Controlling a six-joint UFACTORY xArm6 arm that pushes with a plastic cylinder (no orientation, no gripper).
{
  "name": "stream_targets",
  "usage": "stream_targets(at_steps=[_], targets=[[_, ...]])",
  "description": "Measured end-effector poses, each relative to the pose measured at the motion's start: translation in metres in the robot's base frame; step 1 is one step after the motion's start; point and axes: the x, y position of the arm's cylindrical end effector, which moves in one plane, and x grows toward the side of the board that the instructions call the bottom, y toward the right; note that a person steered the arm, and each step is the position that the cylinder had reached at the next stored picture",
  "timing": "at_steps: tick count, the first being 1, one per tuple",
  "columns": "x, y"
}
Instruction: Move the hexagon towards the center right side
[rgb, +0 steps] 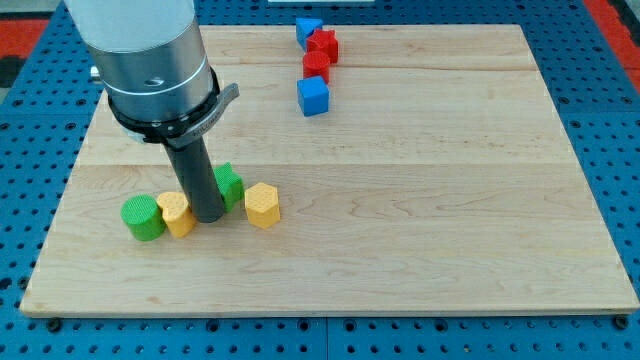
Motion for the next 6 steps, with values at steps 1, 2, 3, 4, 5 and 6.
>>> stream_targets(at_steps=[1, 2, 3, 4, 5, 6], targets=[[0.0, 0.012], [0.001, -0.006], [0.019, -0.015], [0.033, -0.015], [0.033, -0.015], [0.033, -0.013]])
